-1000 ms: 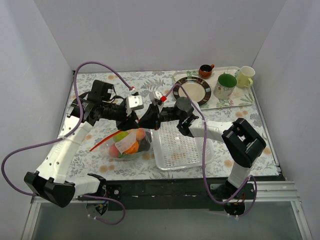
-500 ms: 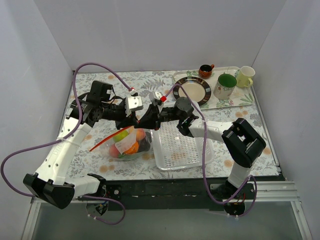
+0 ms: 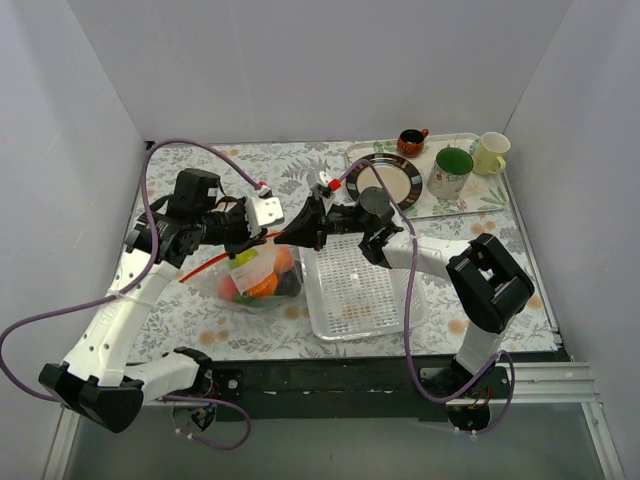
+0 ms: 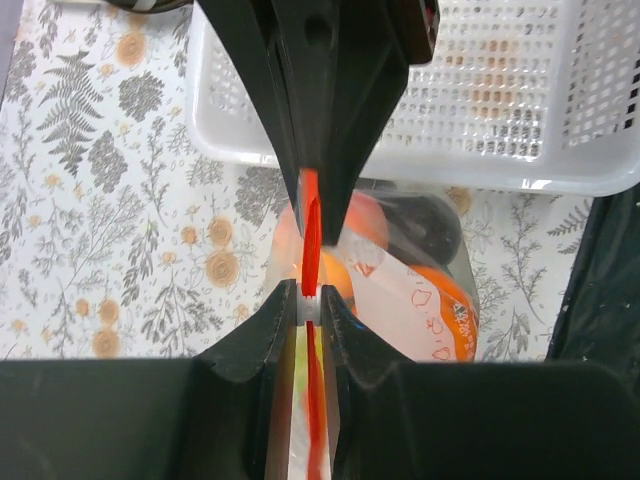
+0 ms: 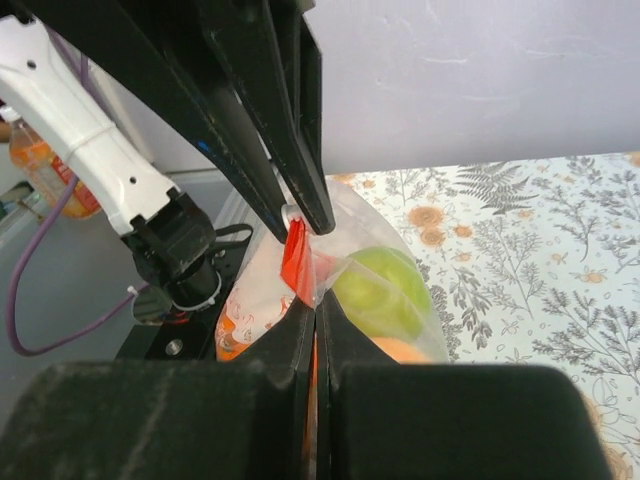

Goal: Open the zip-top bag and remove the fake food

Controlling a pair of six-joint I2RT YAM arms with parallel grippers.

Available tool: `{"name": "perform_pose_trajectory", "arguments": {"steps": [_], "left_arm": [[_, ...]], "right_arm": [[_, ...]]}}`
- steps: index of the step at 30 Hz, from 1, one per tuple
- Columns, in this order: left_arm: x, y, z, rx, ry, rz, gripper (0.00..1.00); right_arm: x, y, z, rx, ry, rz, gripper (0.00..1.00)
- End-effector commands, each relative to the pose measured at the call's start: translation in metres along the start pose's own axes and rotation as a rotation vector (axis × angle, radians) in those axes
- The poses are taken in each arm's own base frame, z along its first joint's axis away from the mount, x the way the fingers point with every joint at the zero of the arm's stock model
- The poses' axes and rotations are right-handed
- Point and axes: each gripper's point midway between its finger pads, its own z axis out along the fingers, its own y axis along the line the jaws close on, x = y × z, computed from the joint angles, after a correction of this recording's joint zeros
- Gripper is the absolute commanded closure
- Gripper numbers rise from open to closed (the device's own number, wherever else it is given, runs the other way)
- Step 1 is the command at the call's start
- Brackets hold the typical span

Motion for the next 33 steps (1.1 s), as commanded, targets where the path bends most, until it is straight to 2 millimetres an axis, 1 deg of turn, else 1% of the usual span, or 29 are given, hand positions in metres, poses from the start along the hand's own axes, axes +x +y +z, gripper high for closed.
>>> {"name": "perform_pose_trajectory", "arguments": {"steps": [1,2,3,5,7,9,10,12,13,15,16,19,21,23,24,26,27,28,30,32,33], "left_arm": [[0.031,0.003,-0.008,-0.062,0.139,-0.030,1.00],[0.036,0.002,-0.008,-0.064,0.159,-0.043,1.00],[0.048,-0.001,-0.008,-0.071,0.196,-0.053,1.00],[0.059,-0.003,-0.009,-0.086,0.229,-0.058,1.00],[0.073,-0.001,-0.015,-0.141,0.271,-0.045,1.00],[0.079,0.002,-0.021,-0.182,0.291,-0.026,1.00],[0.087,0.004,-0.027,-0.217,0.321,-0.019,1.00],[0.089,0.012,-0.033,-0.269,0.333,0.005,1.00],[0.091,0.019,-0.042,-0.321,0.344,0.015,1.00],[0.090,0.031,-0.049,-0.383,0.346,0.040,1.00],[0.092,0.038,-0.057,-0.422,0.366,0.063,1.00],[0.097,0.048,-0.067,-0.461,0.394,0.089,1.00],[0.105,0.053,-0.075,-0.477,0.424,0.072,1.00],[0.112,0.057,-0.083,-0.491,0.452,0.068,1.00],[0.121,0.061,-0.091,-0.512,0.475,0.042,1.00],[0.132,0.069,-0.099,-0.549,0.501,0.035,1.00],[0.153,0.071,-0.106,-0.567,0.545,-0.007,1.00],[0.160,0.071,-0.106,-0.560,0.553,-0.015,1.00],[0.184,0.074,-0.119,-0.572,0.569,-0.097,1.00],[0.193,0.075,-0.122,-0.561,0.569,-0.150,1.00],[0.198,0.080,-0.125,-0.559,0.558,-0.184,1.00]], "right_arm": [[-0.077,-0.010,-0.010,0.039,-0.174,-0.143,0.99],[-0.079,-0.016,-0.013,0.052,-0.185,-0.145,0.99],[-0.083,-0.019,-0.014,0.061,-0.194,-0.140,0.99],[-0.083,-0.029,-0.017,0.086,-0.201,-0.138,0.99],[-0.087,-0.039,-0.019,0.111,-0.204,-0.131,0.99],[-0.084,-0.051,-0.024,0.139,-0.204,-0.122,0.99],[-0.088,-0.055,-0.025,0.147,-0.212,-0.121,0.99],[-0.085,-0.063,-0.027,0.155,-0.206,-0.107,0.99],[-0.087,-0.064,-0.026,0.146,-0.203,-0.104,0.99],[-0.084,-0.065,-0.025,0.143,-0.197,-0.094,0.99],[-0.082,-0.065,-0.025,0.137,-0.195,-0.085,0.99],[-0.078,-0.065,-0.028,0.151,-0.191,-0.075,0.99],[-0.076,-0.068,-0.031,0.168,-0.190,-0.071,0.99],[-0.075,-0.076,-0.037,0.211,-0.191,-0.052,0.99],[-0.077,-0.082,-0.040,0.237,-0.201,-0.051,0.99],[-0.077,-0.092,-0.047,0.287,-0.211,-0.031,0.99],[-0.079,-0.095,-0.049,0.305,-0.220,-0.029,0.99],[-0.081,-0.100,-0.053,0.332,-0.233,-0.027,0.99],[-0.083,-0.103,-0.055,0.354,-0.237,-0.026,0.99],[-0.083,-0.105,-0.055,0.365,-0.238,-0.018,0.99],[-0.082,-0.105,-0.055,0.368,-0.236,-0.016,0.99]]}}
